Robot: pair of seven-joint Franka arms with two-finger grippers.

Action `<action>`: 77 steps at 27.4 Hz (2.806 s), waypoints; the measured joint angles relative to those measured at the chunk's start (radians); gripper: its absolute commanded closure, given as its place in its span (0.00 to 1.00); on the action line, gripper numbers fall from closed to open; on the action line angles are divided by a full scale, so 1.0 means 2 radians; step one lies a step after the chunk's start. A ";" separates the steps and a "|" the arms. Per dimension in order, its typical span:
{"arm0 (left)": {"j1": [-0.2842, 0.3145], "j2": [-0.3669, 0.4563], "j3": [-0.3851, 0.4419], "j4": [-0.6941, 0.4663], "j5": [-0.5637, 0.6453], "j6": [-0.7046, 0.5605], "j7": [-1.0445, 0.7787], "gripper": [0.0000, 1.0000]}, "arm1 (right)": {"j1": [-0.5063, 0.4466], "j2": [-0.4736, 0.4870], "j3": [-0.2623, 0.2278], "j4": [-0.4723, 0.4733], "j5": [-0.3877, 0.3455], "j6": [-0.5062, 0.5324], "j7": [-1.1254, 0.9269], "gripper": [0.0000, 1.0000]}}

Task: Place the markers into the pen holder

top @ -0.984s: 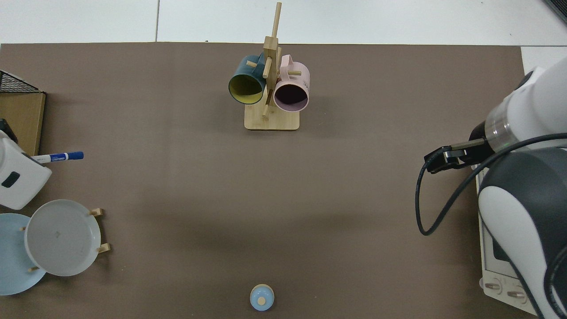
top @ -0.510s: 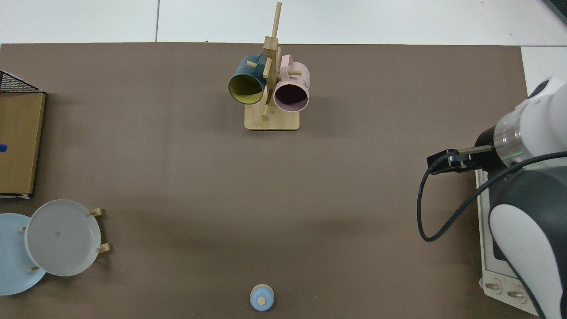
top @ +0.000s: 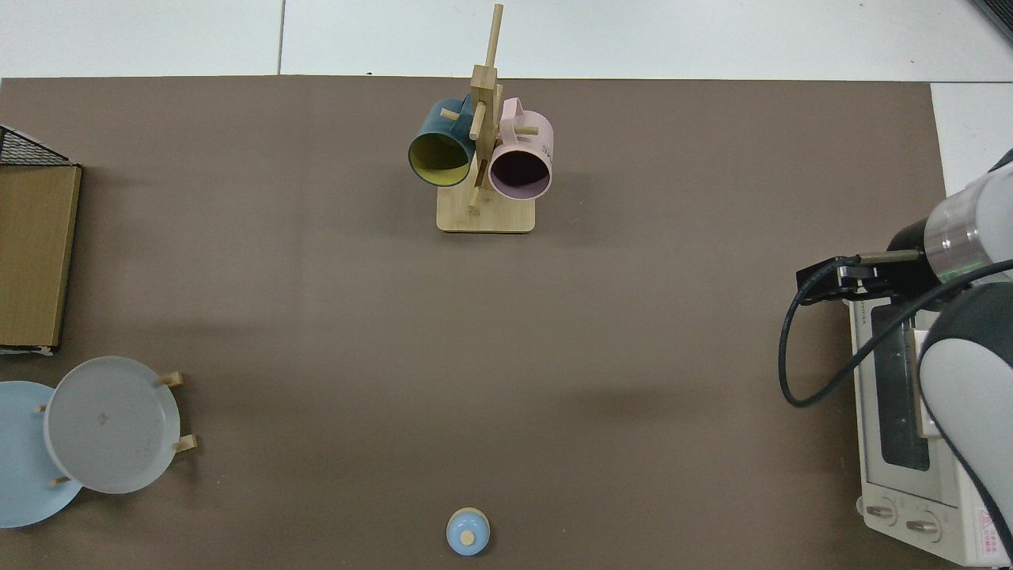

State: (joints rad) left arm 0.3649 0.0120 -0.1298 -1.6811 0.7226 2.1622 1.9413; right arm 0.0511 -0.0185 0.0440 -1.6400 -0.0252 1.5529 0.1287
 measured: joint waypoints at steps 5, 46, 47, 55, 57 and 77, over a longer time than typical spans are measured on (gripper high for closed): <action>0.017 0.017 0.000 0.014 0.000 0.024 0.060 1.00 | -0.004 0.000 0.000 -0.001 0.000 0.000 0.000 0.00; 0.071 0.071 -0.001 -0.006 -0.009 0.099 0.134 0.00 | -0.004 0.000 0.001 -0.002 0.000 0.000 0.000 0.00; 0.071 0.071 -0.001 -0.006 -0.010 0.099 0.134 0.00 | -0.004 0.000 0.001 -0.002 0.000 0.000 0.000 0.00; 0.070 0.068 -0.016 0.016 -0.024 0.072 0.131 0.00 | -0.004 0.000 0.001 -0.002 0.000 0.000 0.000 0.00; 0.069 0.065 -0.028 0.026 -0.040 0.051 0.123 0.00 | -0.004 0.000 0.001 -0.002 0.000 0.000 0.000 0.00; 0.062 0.042 -0.145 0.059 -0.173 -0.151 -0.348 0.00 | -0.004 0.000 0.001 -0.002 0.000 0.000 0.000 0.00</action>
State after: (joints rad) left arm 0.4889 0.0967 -0.4204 -1.5630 0.3761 1.8608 1.2459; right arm 0.0438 -0.0185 0.0457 -1.6434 -0.0246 1.5535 0.1287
